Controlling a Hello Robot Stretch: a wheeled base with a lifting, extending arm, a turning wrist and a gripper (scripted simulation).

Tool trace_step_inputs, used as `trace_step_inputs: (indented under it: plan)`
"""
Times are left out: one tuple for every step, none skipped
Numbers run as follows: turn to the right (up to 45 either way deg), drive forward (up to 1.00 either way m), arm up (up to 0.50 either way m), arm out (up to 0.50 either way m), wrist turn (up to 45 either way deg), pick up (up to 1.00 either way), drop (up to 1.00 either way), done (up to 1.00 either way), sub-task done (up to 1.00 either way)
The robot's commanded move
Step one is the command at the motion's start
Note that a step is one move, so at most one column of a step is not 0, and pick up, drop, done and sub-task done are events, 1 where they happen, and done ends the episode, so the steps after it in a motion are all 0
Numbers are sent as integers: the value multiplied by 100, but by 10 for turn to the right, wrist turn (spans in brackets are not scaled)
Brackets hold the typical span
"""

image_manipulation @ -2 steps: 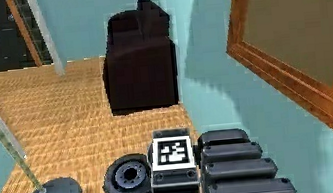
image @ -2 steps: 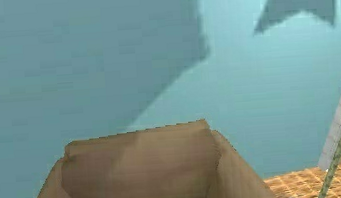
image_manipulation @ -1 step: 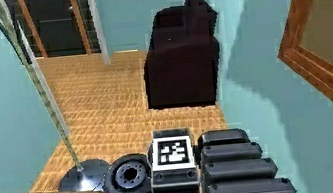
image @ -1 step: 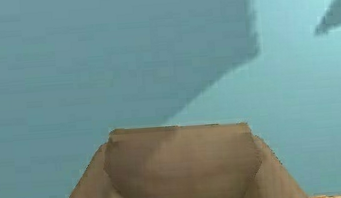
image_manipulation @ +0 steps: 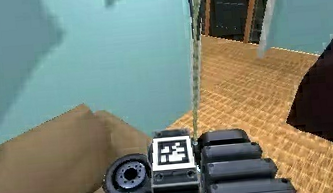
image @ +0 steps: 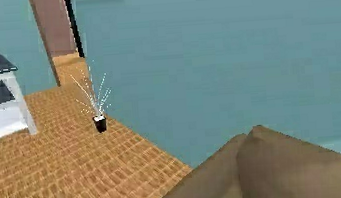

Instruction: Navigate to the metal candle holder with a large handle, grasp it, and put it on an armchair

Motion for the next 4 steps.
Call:
trace_step_inputs:
  plan:
    - [-390, 0, 0, 0, 0, 0, 0, 0, 0]
    - [0, 65, 0, 0, 0, 0, 0, 0, 0]
    - [450, 0, 0, 0, 0, 0, 0, 0, 0]
    - [180, 0, 0, 0, 0, 0, 0, 0, 0]
